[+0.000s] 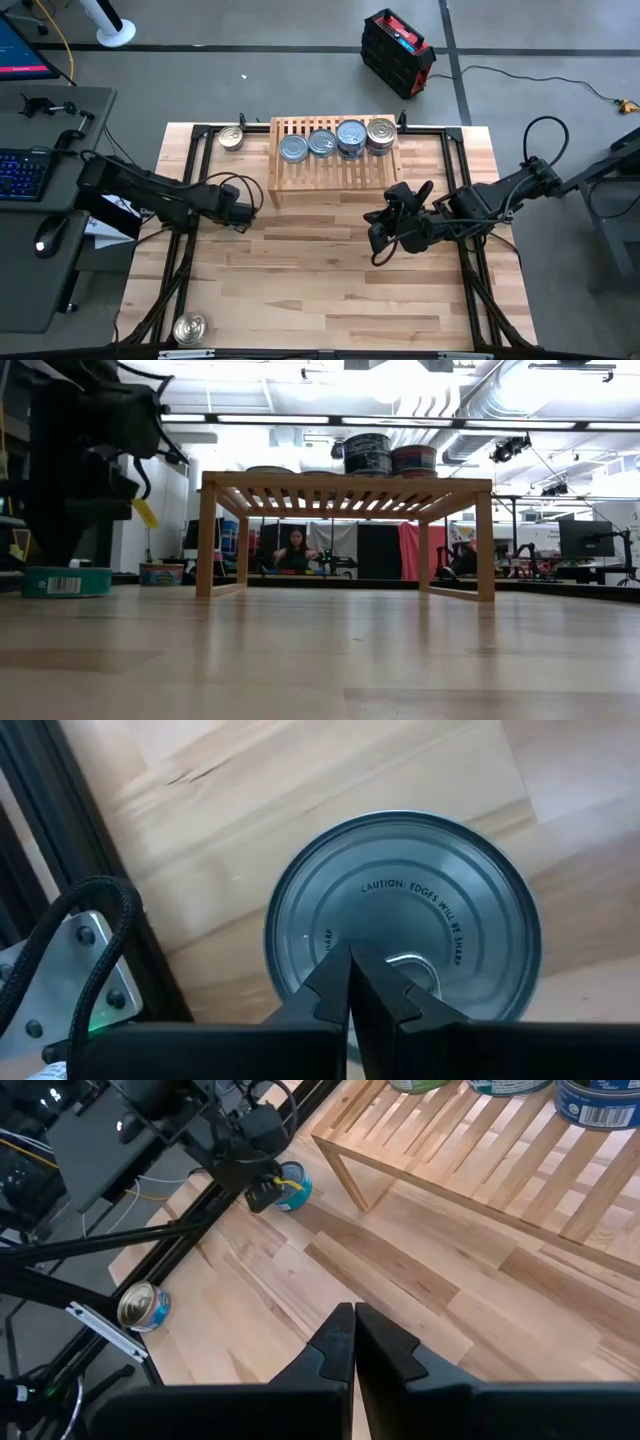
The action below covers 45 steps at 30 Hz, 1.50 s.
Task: Stack canned seafood by type on shelf
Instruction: Stack the green tuna can on the green tuna on the shelf
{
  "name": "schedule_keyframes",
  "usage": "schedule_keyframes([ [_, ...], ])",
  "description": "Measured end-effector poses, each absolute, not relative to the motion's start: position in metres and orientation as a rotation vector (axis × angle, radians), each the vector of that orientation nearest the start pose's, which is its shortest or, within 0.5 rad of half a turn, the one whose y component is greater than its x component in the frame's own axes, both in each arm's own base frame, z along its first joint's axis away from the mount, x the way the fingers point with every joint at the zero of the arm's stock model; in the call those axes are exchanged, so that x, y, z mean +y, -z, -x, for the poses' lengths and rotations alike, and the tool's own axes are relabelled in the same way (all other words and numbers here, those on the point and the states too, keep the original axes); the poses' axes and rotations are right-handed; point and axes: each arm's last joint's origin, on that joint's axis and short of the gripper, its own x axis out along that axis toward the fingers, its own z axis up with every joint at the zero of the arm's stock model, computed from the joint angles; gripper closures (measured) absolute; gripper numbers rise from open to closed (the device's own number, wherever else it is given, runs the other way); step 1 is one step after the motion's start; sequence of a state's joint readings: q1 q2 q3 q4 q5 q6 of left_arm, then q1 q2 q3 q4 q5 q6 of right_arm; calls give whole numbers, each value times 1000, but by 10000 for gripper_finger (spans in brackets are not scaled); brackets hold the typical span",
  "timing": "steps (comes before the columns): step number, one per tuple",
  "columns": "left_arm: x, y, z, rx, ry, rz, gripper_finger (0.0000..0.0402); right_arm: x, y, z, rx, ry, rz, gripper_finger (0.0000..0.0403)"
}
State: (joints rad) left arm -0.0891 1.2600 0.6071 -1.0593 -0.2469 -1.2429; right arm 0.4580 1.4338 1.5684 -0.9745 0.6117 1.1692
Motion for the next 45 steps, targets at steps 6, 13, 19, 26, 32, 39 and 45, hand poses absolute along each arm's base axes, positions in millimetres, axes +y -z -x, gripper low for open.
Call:
schedule_keyframes([
  [6, -14, -156, -166, 1276, -1043, 670, 401, 110, -390, -259, 532, 515, -697, 403],
  [13, -52, -156, -190, 1101, -775, 867, 401, 115, -389, -257, 582, 458, -691, 403],
  [19, -88, -139, -216, 999, -600, 951, 401, 128, -383, -246, 703, 411, -669, 403],
  [26, -108, -127, -259, 928, -476, 952, 402, 145, -357, -241, 830, 461, -691, 403],
  [32, -119, -143, -308, 919, -341, 767, 401, 161, -292, -253, 1062, 443, -748, 403],
  [39, -127, -192, -324, 908, -134, 365, 401, 165, -228, -269, 1016, 280, -840, 403],
  [45, -139, -193, -294, 870, -36, 237, 401, 147, -192, -278, 856, 189, -930, 403],
])
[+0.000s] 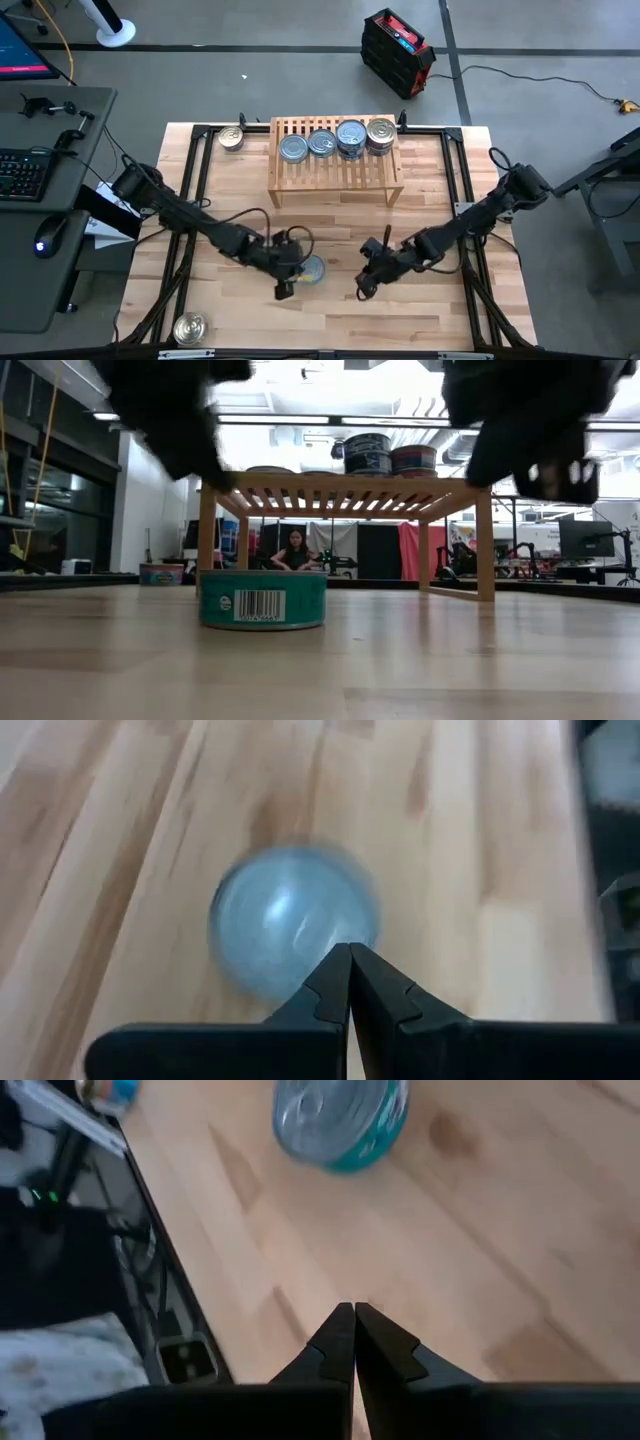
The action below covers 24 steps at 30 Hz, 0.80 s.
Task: Stack canned seafood by type on shelf
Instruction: Stack the green tuna can on the green tuna on the shelf
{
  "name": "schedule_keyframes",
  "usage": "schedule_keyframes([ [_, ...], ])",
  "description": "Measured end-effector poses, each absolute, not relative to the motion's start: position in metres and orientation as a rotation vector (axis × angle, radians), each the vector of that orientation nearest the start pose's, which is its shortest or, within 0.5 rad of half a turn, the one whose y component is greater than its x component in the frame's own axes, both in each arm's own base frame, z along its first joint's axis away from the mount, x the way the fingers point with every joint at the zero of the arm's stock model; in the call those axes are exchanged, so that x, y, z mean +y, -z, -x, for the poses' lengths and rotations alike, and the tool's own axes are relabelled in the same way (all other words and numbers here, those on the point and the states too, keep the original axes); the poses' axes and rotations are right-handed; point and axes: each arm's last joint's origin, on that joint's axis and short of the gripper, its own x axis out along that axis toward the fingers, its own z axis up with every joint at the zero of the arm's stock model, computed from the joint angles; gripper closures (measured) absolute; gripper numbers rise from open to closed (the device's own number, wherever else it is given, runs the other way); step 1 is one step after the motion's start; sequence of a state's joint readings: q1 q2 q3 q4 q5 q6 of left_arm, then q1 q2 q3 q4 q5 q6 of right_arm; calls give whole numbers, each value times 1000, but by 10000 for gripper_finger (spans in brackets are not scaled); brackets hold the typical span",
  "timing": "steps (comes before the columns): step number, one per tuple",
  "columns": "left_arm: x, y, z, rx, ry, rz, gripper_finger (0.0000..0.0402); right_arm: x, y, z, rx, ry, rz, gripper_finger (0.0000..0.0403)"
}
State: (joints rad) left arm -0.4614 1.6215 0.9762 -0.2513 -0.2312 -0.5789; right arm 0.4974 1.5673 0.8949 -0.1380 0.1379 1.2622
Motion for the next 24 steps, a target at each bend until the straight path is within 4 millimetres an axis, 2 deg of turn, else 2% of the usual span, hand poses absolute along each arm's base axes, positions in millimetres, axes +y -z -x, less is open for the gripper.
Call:
schedule_keyframes([
  [2, -138, -178, -281, 898, -47, 212, 401, 139, -185, -280, 822, 180, -928, 403],
  [5, -138, -163, -273, 879, -33, 197, 401, 126, -177, -283, 810, 207, -908, 403],
  [10, -136, -151, -277, 862, 0, 87, 401, 114, -160, -302, 888, 169, -850, 403],
  [16, -134, -146, -283, 857, 13, -3, 401, 118, -133, -334, 963, 154, -746, 403],
  [24, -134, -139, -283, 889, -5, 1, 401, 129, -122, -370, 938, 140, -653, 403],
])
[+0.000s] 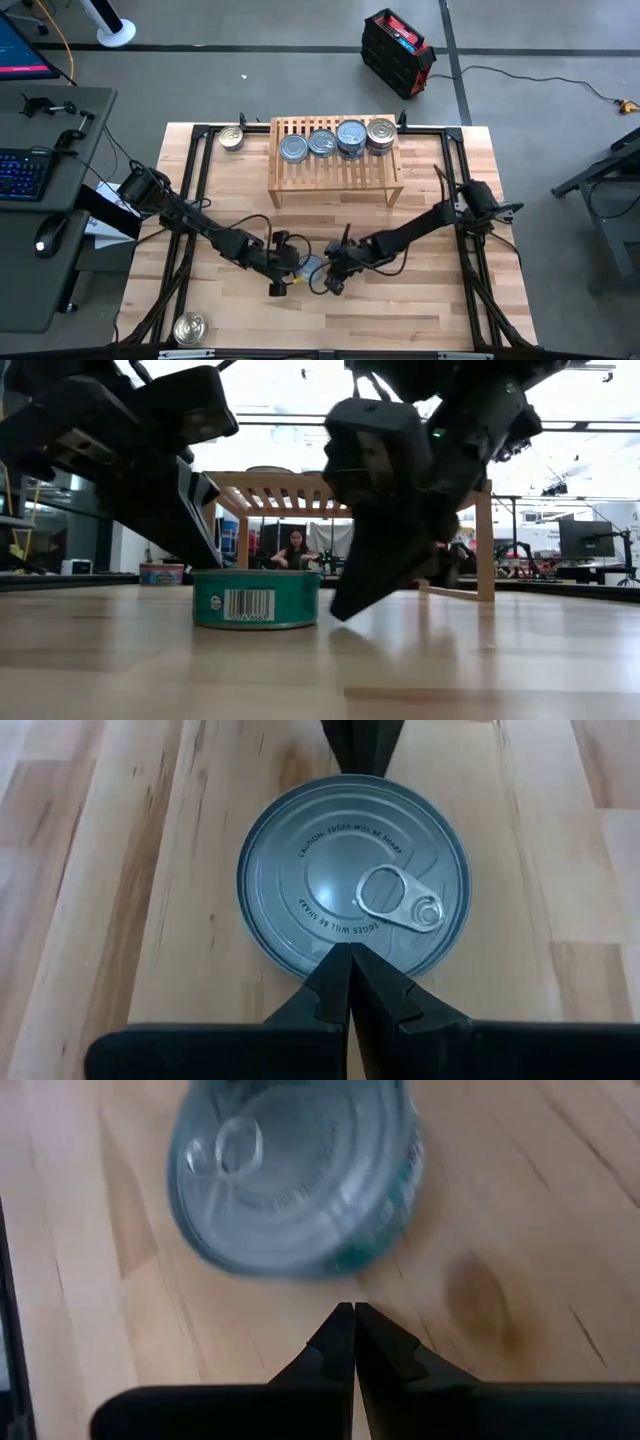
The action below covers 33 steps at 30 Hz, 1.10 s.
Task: Stack canned seafood by type on shelf
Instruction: Stack the green tuna can on the green tuna on the shelf
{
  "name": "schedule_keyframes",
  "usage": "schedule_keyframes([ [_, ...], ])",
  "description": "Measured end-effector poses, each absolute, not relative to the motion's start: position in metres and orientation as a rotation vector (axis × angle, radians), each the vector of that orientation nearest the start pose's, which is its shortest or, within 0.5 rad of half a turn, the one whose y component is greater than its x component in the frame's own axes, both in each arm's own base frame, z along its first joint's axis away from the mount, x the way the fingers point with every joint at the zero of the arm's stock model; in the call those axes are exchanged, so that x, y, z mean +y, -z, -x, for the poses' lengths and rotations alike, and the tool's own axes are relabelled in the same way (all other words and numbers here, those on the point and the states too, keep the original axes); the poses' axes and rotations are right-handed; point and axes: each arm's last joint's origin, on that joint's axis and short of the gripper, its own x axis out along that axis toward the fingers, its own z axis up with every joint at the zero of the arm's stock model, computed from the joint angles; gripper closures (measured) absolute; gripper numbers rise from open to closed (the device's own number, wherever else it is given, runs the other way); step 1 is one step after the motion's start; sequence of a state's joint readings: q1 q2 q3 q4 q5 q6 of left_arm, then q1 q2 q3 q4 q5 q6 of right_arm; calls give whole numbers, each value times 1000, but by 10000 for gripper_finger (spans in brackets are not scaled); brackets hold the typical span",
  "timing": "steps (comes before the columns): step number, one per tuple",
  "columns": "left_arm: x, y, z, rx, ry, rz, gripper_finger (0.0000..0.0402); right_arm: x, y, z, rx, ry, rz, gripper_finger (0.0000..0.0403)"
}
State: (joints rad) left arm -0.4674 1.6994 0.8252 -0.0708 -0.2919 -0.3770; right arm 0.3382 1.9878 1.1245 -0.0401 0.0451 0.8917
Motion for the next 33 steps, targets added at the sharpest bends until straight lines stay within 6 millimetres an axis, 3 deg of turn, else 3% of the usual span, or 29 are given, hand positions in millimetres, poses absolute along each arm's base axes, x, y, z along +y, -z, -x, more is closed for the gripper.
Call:
schedule_keyframes([
  [7, -137, -136, -281, 902, -14, 11, 401, 132, -132, -382, 890, 143, -601, 403],
  [19, -136, -130, -276, 951, -37, 0, 401, 143, -183, -407, 763, 17, -540, 403],
  [33, -136, -131, -276, 948, -95, 96, 401, 137, -193, -415, 720, 26, -516, 403],
])
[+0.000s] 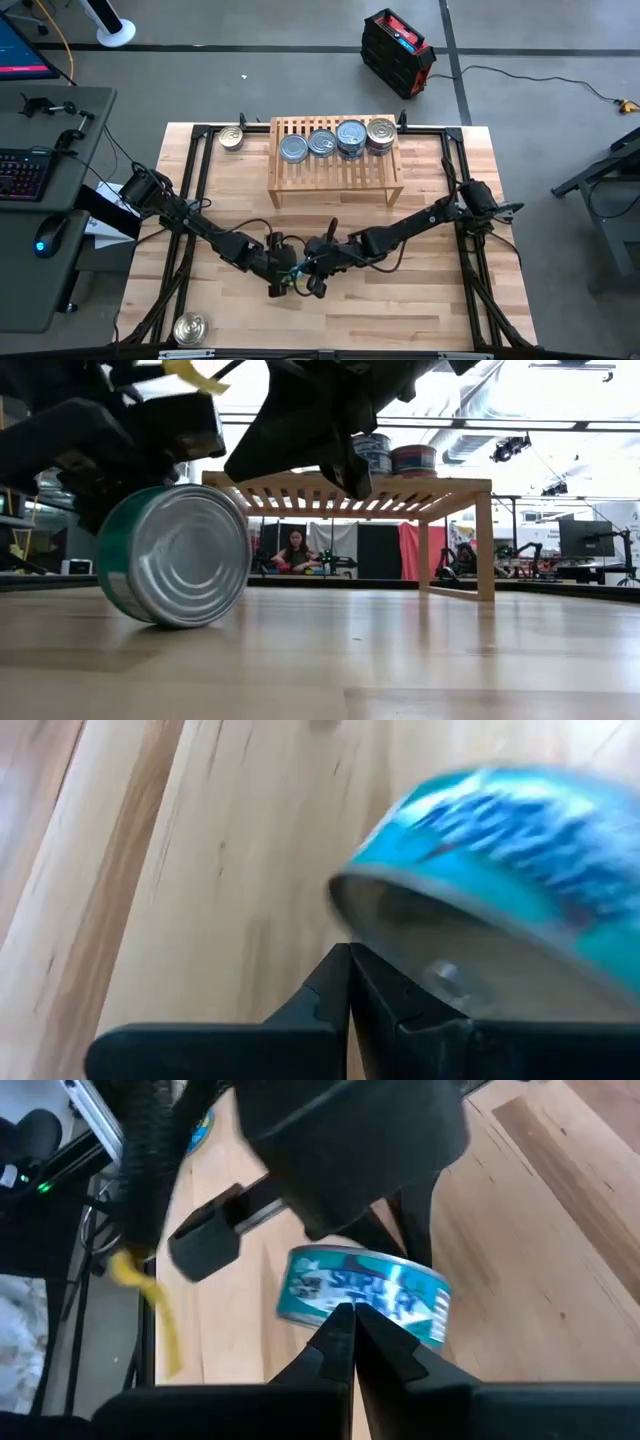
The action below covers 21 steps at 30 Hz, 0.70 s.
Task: Stack canned seafood by type on shelf
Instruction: Stack the green tuna can on the green tuna on the shelf
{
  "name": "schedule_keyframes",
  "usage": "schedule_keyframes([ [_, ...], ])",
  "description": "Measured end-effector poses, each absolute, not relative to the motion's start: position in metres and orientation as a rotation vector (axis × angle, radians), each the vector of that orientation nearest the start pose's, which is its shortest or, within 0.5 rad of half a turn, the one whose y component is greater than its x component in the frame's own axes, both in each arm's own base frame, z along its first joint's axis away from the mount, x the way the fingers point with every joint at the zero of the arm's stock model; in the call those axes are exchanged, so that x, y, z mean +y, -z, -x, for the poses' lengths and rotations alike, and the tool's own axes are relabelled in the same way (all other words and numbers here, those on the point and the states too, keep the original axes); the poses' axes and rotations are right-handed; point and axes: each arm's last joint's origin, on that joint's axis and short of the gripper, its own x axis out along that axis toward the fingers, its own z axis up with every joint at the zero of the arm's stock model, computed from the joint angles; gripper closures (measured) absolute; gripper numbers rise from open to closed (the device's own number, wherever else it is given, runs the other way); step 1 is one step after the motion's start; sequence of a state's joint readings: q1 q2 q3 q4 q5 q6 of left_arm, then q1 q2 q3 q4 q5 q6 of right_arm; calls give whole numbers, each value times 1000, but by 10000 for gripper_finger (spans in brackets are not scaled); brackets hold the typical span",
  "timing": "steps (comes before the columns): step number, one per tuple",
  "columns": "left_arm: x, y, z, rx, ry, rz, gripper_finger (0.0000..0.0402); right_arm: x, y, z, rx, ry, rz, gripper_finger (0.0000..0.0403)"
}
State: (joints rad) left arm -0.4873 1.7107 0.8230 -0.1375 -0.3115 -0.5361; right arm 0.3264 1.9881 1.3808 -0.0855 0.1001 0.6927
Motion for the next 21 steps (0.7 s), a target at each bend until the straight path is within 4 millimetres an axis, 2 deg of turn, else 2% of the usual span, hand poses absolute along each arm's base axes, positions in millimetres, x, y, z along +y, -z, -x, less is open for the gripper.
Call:
schedule_keyframes([
  [3, -131, -135, -266, 1020, -129, 83, 401, 136, -197, -414, 712, 7, -482, 403],
  [7, -124, -153, -248, 1089, -185, 76, 401, 134, -214, -415, 668, -34, -439, 403],
  [14, -130, -199, -209, 953, -282, 243, 401, 134, -241, -435, 677, -321, -198, 398],
  [17, -140, -213, -190, 870, -312, 368, 401, 136, -252, -444, 729, -409, -60, 370],
  [21, -156, -226, -168, 771, -317, 527, 401, 139, -258, -458, 784, -502, 68, 297],
])
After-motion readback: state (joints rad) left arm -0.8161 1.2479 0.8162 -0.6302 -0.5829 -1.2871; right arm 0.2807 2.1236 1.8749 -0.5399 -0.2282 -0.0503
